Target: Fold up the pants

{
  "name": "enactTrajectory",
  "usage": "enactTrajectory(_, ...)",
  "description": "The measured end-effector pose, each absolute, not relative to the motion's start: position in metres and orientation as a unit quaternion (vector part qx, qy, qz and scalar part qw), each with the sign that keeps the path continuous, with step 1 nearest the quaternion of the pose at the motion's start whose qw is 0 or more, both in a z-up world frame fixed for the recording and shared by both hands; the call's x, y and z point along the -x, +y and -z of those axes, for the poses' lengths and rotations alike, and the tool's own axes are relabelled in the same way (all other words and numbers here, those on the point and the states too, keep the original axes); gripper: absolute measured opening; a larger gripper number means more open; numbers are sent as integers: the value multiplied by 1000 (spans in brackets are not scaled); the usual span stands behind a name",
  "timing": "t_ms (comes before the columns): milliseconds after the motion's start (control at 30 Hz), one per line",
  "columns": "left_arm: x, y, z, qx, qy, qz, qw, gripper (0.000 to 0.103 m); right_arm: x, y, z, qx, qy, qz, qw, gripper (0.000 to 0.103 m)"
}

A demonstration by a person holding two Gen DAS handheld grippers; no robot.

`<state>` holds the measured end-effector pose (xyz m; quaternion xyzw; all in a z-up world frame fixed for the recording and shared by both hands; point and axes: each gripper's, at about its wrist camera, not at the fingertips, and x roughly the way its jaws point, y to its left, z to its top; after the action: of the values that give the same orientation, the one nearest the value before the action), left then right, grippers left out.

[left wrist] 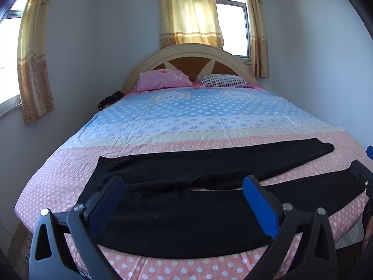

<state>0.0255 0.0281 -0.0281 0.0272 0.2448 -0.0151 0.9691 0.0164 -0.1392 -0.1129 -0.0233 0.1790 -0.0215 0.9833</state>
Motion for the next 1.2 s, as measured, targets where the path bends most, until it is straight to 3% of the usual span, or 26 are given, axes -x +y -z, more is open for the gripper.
enactTrajectory(533, -193, 219, 71, -53, 328, -114, 936, 103, -108, -263, 128, -29, 256, 61, 964, 102)
enactTrajectory(633, -216, 233, 86, -49, 351, -86, 931, 91, -127, -286, 131, -38, 276, 76, 958, 100)
enactTrajectory(733, -237, 238, 103, -41, 378, -60, 923, 86, -143, -304, 136, -51, 291, 80, 952, 91)
enactTrajectory(800, -250, 238, 115, -45, 395, -55, 916, 75, -154, -316, 141, -61, 300, 86, 948, 86)
enactTrajectory(867, -265, 242, 124, -42, 410, -51, 910, 73, -164, -327, 145, -66, 306, 91, 945, 80)
enactTrajectory(1033, -283, 249, 140, -31, 433, -37, 900, 65, -186, -354, 154, -71, 322, 115, 937, 79)
enactTrajectory(1100, -288, 250, 145, -27, 442, -26, 896, 53, -194, -365, 156, -73, 329, 120, 934, 79)
enactTrajectory(1200, -293, 251, 151, -19, 455, -11, 890, 45, -205, -380, 159, -79, 338, 123, 930, 77)
